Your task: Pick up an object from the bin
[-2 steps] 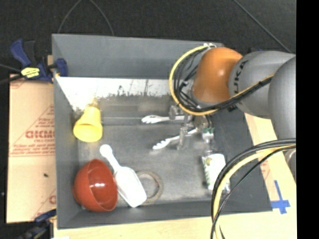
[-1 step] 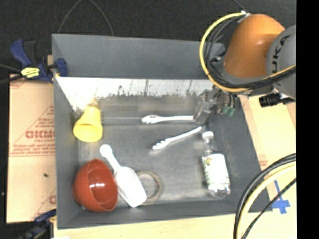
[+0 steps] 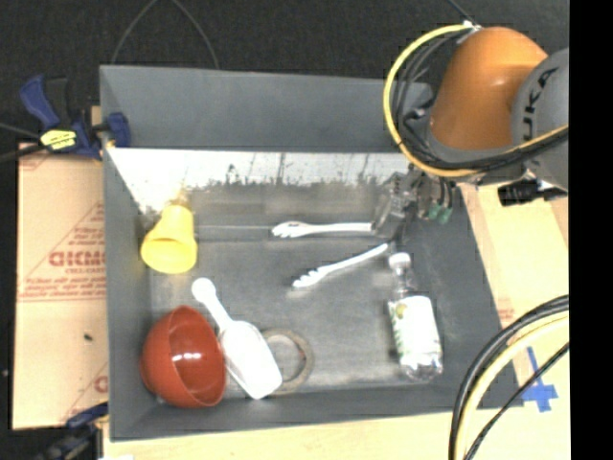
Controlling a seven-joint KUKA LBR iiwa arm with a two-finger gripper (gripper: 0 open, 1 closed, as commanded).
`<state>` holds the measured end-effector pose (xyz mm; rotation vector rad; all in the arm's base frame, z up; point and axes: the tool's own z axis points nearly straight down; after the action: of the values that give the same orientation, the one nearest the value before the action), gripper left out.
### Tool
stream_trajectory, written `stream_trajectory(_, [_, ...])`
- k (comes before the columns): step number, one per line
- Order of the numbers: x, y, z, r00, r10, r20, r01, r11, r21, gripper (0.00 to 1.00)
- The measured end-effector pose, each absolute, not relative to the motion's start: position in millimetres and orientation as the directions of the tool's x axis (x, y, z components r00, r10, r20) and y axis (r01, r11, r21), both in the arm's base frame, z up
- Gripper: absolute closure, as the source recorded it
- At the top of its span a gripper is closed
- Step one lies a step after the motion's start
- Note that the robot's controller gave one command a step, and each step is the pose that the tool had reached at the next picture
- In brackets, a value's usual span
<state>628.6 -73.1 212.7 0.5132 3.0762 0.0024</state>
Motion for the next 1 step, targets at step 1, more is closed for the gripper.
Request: stream_trajectory(1, [633.4,-31.9,196.0,-0.988,0.154,-0.025,0.154,0.988,0.002,0.0])
